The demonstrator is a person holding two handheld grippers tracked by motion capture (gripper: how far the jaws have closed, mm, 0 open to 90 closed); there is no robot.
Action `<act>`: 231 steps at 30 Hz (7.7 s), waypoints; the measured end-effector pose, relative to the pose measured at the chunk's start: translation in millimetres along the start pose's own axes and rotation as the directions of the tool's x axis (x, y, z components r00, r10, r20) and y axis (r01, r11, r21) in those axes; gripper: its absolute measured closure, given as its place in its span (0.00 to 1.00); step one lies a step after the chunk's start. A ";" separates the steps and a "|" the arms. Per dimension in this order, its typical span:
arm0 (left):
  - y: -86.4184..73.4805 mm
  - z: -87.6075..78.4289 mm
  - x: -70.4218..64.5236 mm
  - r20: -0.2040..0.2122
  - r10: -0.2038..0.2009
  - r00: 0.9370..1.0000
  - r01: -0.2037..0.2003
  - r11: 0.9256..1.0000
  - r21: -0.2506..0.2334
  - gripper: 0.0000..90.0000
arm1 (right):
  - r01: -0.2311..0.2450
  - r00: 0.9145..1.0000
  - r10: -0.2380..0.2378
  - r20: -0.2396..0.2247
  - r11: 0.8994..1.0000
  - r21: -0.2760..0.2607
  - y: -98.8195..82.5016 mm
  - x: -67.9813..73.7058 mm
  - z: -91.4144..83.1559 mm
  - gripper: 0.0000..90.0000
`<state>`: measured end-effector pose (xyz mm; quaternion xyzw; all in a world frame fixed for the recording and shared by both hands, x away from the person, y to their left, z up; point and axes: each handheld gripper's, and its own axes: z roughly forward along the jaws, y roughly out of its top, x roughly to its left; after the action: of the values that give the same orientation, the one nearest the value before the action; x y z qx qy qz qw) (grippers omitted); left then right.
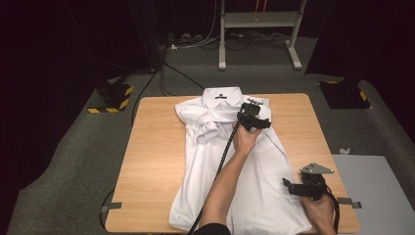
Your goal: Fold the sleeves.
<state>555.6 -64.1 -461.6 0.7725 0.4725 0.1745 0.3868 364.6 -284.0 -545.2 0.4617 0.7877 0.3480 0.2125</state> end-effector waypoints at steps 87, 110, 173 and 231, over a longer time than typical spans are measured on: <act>-47.9 -183.5 99.3 -0.096 -0.042 0.995 0.025 0.984 -0.175 0.12 | -0.007 1.000 0.007 -0.001 1.000 0.001 0.9 0.3 0.9 0.17; -69.7 -210.9 113.0 -0.123 -0.048 0.991 0.024 0.981 -0.190 0.12 | -0.005 1.000 0.005 -0.002 1.000 0.001 0.9 0.4 0.9 0.17; -167.6 -255.1 149.1 -0.179 -0.139 0.974 0.107 0.979 -0.176 0.13 | -0.006 1.000 0.006 -0.001 1.000 0.002 1.0 0.3 1.0 0.17; -246.3 -205.4 161.1 -0.269 -0.164 0.949 0.167 0.986 -0.014 0.14 | -0.009 1.000 0.009 -0.002 1.000 0.002 1.2 0.3 1.2 0.17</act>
<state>358.0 226.7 -533.4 0.7009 0.5845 0.2428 0.3289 366.0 -282.9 -545.2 0.4654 0.7861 0.3485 0.2097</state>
